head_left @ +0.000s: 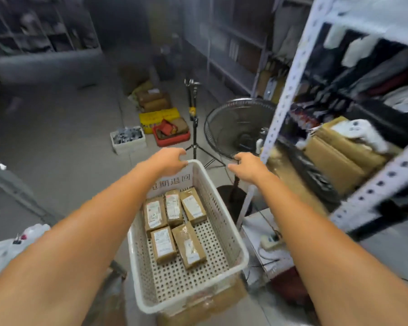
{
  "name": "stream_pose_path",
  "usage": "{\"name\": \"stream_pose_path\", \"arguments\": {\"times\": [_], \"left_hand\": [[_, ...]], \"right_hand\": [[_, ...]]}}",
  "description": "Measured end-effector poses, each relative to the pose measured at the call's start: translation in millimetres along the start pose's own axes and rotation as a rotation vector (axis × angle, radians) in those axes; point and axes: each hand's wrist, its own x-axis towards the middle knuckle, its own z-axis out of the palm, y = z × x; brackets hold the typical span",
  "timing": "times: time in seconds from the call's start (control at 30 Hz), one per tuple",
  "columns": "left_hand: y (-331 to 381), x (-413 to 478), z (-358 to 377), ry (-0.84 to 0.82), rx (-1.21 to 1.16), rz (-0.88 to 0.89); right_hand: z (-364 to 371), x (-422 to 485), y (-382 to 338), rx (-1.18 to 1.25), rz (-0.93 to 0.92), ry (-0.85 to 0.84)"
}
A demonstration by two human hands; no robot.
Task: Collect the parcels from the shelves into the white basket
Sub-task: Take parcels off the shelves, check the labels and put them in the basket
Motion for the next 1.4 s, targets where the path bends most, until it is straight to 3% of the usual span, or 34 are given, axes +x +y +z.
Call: {"name": "stream_pose_path", "arguments": {"times": [0.13, 0.4, 0.67, 0.87, 1.07, 1.2, 1.4], "left_hand": [[65, -67, -13, 0.094, -0.001, 0.084], [254, -155, 32, 0.023, 0.034, 0.317], [505, -194, 75, -0.076, 0.123, 0.784], [685, -239, 122, -0.175, 0.139, 1.147], [799, -295, 174, -0.296, 0.106, 1.47], [830, -347, 201, -0.365, 0.137, 1.638], [843, -463, 222, -0.375, 0.112, 1.867]], "right_hand": [[-46, -94, 25, 0.016, -0.035, 0.066], [-134, -266, 157, -0.001, 0.096, 0.175], [-250, -444, 334, -0.042, 0.563, 0.439], [-290, -587, 415, -0.024, 0.928, 0.624], [-283, -695, 430, 0.052, 1.288, 0.836], [-259, -758, 410, 0.145, 1.491, 0.938], [-216, -848, 362, 0.139, 1.657, 1.149]]}}
